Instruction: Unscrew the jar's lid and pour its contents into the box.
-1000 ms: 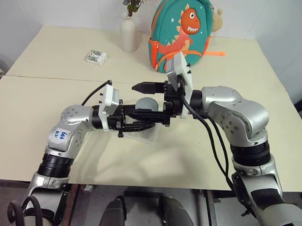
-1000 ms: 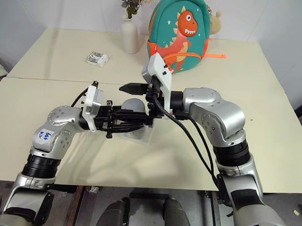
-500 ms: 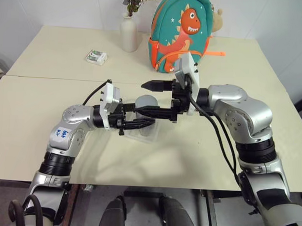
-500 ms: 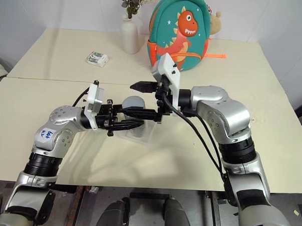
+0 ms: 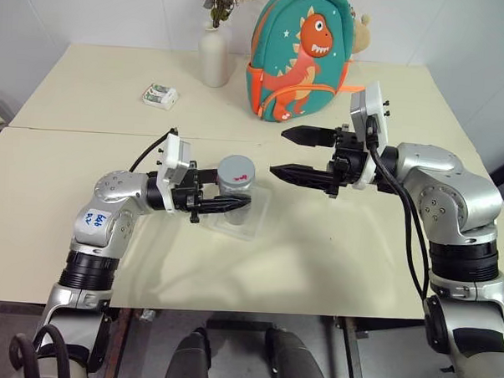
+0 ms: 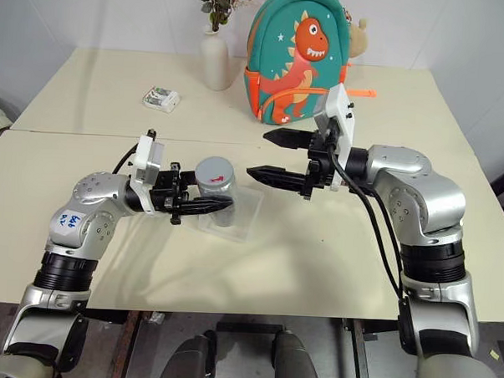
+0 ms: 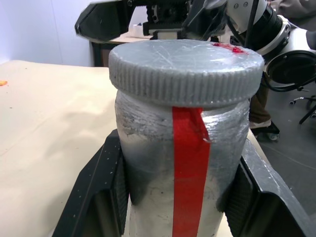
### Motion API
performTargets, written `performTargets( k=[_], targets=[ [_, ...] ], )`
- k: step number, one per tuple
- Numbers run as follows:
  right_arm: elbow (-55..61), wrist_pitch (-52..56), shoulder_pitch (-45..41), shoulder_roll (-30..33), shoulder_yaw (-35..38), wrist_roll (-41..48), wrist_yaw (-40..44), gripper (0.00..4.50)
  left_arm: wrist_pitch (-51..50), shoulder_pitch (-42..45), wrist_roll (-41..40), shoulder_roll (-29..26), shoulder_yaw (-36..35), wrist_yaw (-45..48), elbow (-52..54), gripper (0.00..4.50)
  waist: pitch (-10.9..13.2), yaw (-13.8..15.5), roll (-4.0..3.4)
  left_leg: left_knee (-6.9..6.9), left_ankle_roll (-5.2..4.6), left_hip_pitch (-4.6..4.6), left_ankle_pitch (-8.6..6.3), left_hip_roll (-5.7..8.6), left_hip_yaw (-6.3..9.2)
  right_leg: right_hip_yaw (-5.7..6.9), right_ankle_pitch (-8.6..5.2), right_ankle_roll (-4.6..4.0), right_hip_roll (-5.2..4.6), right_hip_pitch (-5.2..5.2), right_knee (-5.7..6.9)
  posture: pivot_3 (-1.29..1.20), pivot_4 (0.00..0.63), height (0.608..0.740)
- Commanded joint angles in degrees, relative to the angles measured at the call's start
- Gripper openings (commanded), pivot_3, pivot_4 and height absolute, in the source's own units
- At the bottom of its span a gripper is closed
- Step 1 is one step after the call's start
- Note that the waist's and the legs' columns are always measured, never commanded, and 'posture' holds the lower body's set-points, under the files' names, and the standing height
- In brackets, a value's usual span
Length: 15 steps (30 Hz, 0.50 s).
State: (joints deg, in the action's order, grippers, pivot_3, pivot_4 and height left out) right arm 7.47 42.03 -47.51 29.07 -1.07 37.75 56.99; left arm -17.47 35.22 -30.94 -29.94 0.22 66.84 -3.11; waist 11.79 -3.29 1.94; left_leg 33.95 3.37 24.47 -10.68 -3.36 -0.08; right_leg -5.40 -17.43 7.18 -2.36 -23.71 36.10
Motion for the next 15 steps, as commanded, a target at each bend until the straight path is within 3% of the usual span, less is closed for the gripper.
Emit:
performTargets(
  k=[1,6,15],
  targets=[
    [4.23,0.68,-1.91,-2.84,-0.84,1.65,-2.33,4.47,1.20,1.31,0.41,0.26,-0.33,0.24,0.55,2.02,0.00,0.05,0.00,0.00,0.00,0.00,0.00,0.00,0.01,0.00,0.00,0.00,0.00,0.00,0.00,0.00,0.150,0.740],
    [3.06,-1.22,-3.42,-6.76,-5.45,-3.08,-5.83,4.47,1.09,1.36,0.62,0.82,0.04,0.34,0.64,2.02,0.00,0.10,0.00,0.03,0.00,0.00,0.00,0.00,-0.01,0.00,0.01,0.01,-0.01,0.00,0.00,0.00,0.150,0.740],
    [-0.40,-2.94,-4.69,-8.58,-6.67,-6.36,-6.58,4.47,0.65,1.08,0.69,1.01,-0.08,0.30,1.20,2.02,0.00,0.08,0.00,0.06,0.00,0.01,0.00,0.00,-0.01,0.00,0.01,0.01,0.00,0.00,0.04,0.00,0.150,0.740]
  ],
)
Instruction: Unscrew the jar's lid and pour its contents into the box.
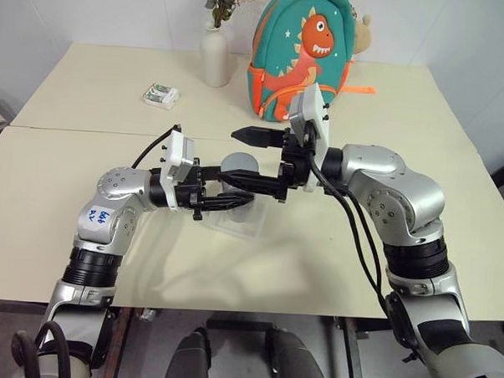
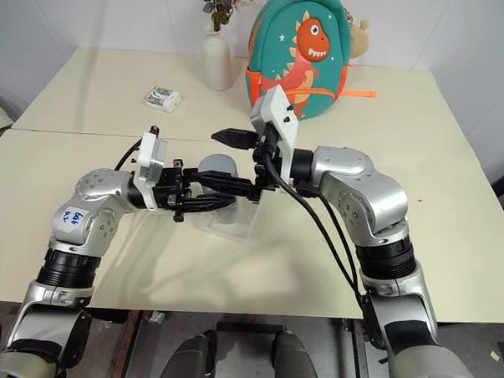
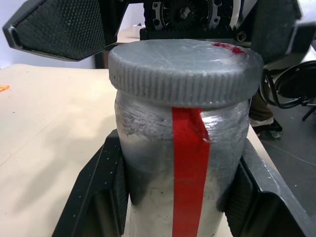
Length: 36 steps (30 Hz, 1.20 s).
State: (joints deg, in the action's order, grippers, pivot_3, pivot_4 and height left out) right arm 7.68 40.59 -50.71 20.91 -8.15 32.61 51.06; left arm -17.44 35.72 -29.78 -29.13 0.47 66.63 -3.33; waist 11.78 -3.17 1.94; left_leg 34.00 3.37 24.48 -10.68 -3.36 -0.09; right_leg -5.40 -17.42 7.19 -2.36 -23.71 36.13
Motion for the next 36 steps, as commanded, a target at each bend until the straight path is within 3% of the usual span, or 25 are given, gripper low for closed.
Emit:
performTargets(
  k=[1,20,26,36],
  targets=[
    [-1.00,-1.77,-1.60,-0.39,0.31,-1.46,-0.55,4.47,0.59,0.56,-0.46,0.20,-0.35,0.49,1.47,2.02,0.00,-0.06,0.00,0.00,0.00,0.00,0.00,0.00,0.00,0.00,0.00,0.00,0.00,0.00,0.00,0.00,0.150,0.740],
    [-6.07,-3.65,1.10,11.18,6.64,-0.92,6.19,4.47,0.33,0.66,-0.41,-0.24,-1.35,0.79,1.14,2.02,0.00,-0.15,0.00,0.02,-0.02,-0.01,-0.01,-0.01,-0.06,-0.04,0.00,0.00,0.01,0.00,-0.01,0.00,0.150,0.740],
    [-3.44,-1.22,0.78,10.31,7.94,3.38,7.93,4.47,0.29,0.78,-0.24,-0.25,-1.48,0.95,0.90,2.02,0.00,-0.01,0.00,0.02,-0.04,-0.02,-0.03,-0.05,-0.12,-0.10,0.00,0.01,0.05,-0.02,0.00,0.00,0.150,0.740],
    [1.59,1.72,-1.07,1.46,2.52,3.12,1.61,4.47,0.51,1.11,0.03,-0.01,-1.34,0.84,0.47,2.02,0.00,-0.05,0.00,0.08,-0.03,-0.08,-0.03,-0.08,-0.17,-0.15,0.01,0.01,0.08,-0.02,0.12,0.00,0.150,0.740]
  ],
)
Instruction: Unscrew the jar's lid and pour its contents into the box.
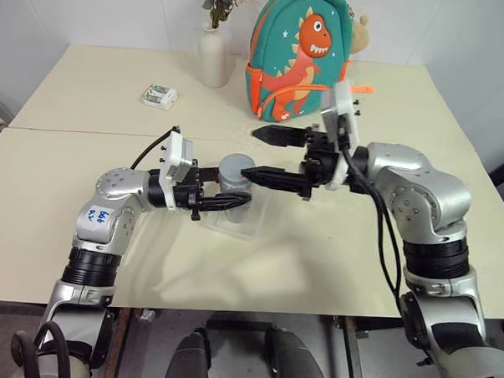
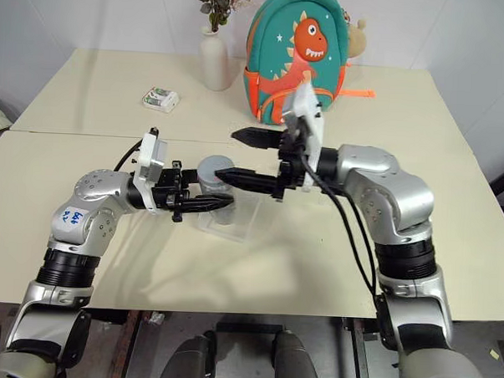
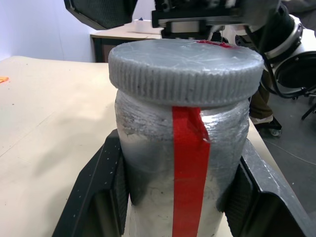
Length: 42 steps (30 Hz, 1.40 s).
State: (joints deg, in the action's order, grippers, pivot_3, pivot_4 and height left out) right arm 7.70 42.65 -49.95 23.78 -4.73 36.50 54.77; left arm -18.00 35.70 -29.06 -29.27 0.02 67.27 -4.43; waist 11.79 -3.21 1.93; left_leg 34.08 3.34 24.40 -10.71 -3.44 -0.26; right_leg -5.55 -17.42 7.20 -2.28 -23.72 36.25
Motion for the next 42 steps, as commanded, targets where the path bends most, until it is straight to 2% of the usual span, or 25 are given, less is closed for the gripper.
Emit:
performTargets(
  k=[1,9,18,24,32,42],
  targets=[
    [1.07,-0.54,-2.10,-1.95,-1.38,-1.37,-2.60,4.47,1.07,1.17,-0.67,0.19,-0.85,0.16,1.56,2.02,0.00,-0.01,0.00,0.01,0.00,0.00,0.00,0.00,-0.01,-0.01,0.00,0.00,0.00,0.00,0.00,0.00,0.150,0.740],
    [-1.26,-2.66,-2.58,-5.49,-5.27,-5.70,-4.09,4.47,0.99,1.22,-0.71,0.55,-0.71,0.01,1.70,2.02,0.00,-0.04,0.00,0.00,0.01,0.00,-0.01,-0.01,-0.04,-0.02,0.00,0.00,0.00,-0.02,0.01,0.00,0.150,0.740],
    [-3.51,-3.74,-2.94,-4.92,-3.90,-6.57,-4.16,4.47,0.87,0.99,-0.69,0.57,-0.78,-0.13,2.00,2.02,0.00,-0.05,0.00,0.00,0.01,0.00,-0.01,-0.01,-0.06,-0.02,0.00,-0.01,0.01,-0.02,0.01,0.00,0.150,0.740],
    [-3.37,-3.60,-2.67,-2.65,-1.62,-5.32,-3.08,4.47,0.96,0.91,-0.73,0.39,-0.85,-0.06,1.90,2.02,0.00,0.01,0.00,0.00,0.02,0.00,-0.02,-0.02,-0.07,-0.02,0.00,0.00,0.00,-0.02,0.00,0.00,0.150,0.740],
    [-2.33,-2.79,0.66,4.23,1.90,-2.93,-0.15,4.47,1.04,0.87,-0.84,0.37,-0.87,-0.17,1.82,2.02,0.00,-0.03,0.00,0.00,0.02,0.00,-0.03,-0.02,-0.09,-0.05,0.00,0.00,0.00,-0.02,-0.03,0.00,0.150,0.740],
    [-0.47,-1.93,3.57,8.24,3.97,-0.50,2.66,4.47,1.10,0.76,-0.59,0.29,-1.17,0.34,1.60,2.02,0.00,-0.10,0.00,-0.01,0.01,-0.01,-0.03,-0.02,-0.12,-0.09,0.01,0.00,0.02,-0.02,-0.06,0.00,0.150,0.740]
  ],
)
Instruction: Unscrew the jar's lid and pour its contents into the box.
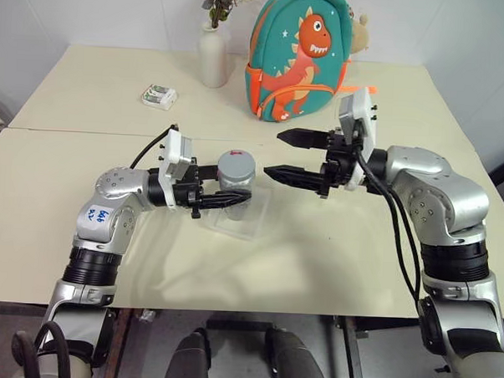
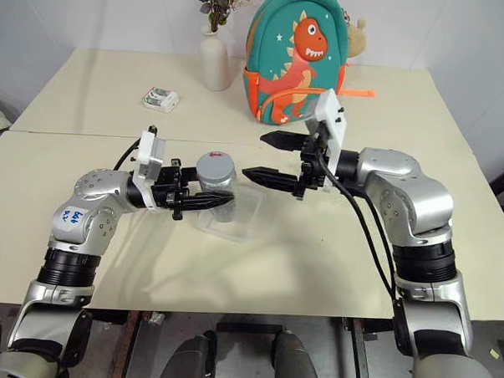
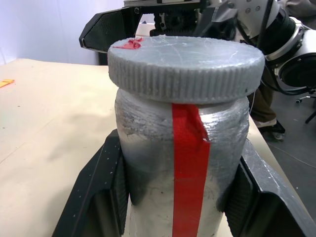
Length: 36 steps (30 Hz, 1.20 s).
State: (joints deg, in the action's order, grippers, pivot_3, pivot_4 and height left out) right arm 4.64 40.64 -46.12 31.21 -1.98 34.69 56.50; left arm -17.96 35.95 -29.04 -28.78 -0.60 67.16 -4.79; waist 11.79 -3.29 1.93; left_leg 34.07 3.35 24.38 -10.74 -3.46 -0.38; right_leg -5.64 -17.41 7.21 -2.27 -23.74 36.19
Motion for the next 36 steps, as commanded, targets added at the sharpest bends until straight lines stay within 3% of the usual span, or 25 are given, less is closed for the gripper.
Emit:
performTargets(
  k=[1,10,23,36],
  targets=[
    [2.64,0.08,-0.37,0.80,1.20,1.42,1.18,4.47,1.07,0.52,-0.58,-0.20,-0.57,0.49,1.95,2.02,0.00,-0.02,0.00,0.00,0.00,0.00,0.00,0.00,-0.01,-0.01,0.00,0.00,0.00,0.00,0.00,0.00,0.150,0.740],
    [6.46,2.55,-3.18,-4.12,-1.62,3.41,-0.34,4.47,0.86,0.54,-0.60,-0.15,-0.49,0.59,2.10,2.02,0.00,-0.04,0.00,0.00,0.00,-0.01,0.00,-0.02,-0.01,-0.01,0.00,0.01,0.02,0.00,0.03,0.00,0.150,0.740],
    [3.21,1.18,-7.08,-11.34,-8.21,-2.65,-4.53,4.47,0.28,-0.12,-0.87,0.30,-0.39,-0.20,3.28,2.02,0.00,0.08,0.00,0.01,0.00,-0.01,0.00,-0.02,-0.02,-0.01,0.00,0.01,0.01,0.00,0.03,0.00,0.150,0.740],
    [0.64,-0.10,-7.70,-10.93,-6.25,-3.31,-3.94,4.47,0.03,-0.57,-0.91,0.53,-0.46,-0.76,3.85,2.02,0.00,0.05,0.00,0.00,0.01,-0.01,-0.01,-0.02,-0.03,-0.01,0.00,0.01,0.02,-0.01,0.03,0.00,0.150,0.740]
  ],
)
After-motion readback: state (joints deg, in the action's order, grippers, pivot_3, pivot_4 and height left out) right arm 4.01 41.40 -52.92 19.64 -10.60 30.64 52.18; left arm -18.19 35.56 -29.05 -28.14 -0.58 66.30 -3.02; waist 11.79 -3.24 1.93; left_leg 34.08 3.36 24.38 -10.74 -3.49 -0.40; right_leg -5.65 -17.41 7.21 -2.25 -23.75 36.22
